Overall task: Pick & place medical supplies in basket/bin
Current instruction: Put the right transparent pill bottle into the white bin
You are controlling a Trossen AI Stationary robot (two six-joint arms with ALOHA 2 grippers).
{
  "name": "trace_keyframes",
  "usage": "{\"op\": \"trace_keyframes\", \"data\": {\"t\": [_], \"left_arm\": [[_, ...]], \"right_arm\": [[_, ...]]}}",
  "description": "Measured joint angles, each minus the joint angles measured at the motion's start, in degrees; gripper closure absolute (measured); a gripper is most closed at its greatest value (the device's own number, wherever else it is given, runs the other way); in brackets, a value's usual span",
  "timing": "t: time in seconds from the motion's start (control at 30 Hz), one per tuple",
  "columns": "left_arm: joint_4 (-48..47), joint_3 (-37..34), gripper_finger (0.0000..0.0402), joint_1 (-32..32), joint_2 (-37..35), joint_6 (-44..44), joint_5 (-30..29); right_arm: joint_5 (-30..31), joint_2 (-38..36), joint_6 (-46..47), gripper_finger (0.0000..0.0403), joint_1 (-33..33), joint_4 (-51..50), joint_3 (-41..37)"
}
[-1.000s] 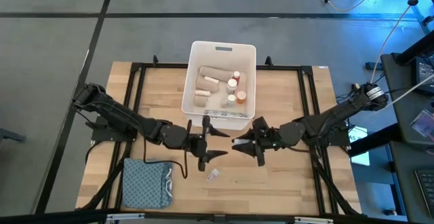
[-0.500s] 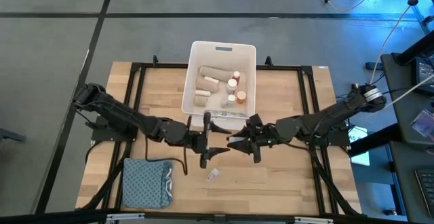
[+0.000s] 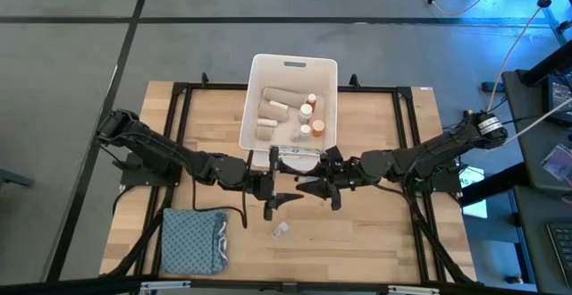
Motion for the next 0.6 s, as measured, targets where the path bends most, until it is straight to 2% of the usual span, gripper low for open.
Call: {"op": "trace_keyframes", "data": {"t": [0.37,0.6], "left_arm": [[2.55,0.00,0.0187,0.65,0.24,0.87,2.27],[2.15,0.00,0.0220,2.17,0.24,-1.93,4.85]], "right_arm": [[-0.61,0.00,-0.29,0.0252,0.02,-0.17,-0.01],[-1.33,0.00,-0.36,0.0252,0.02,-0.09,-0.01]]}}
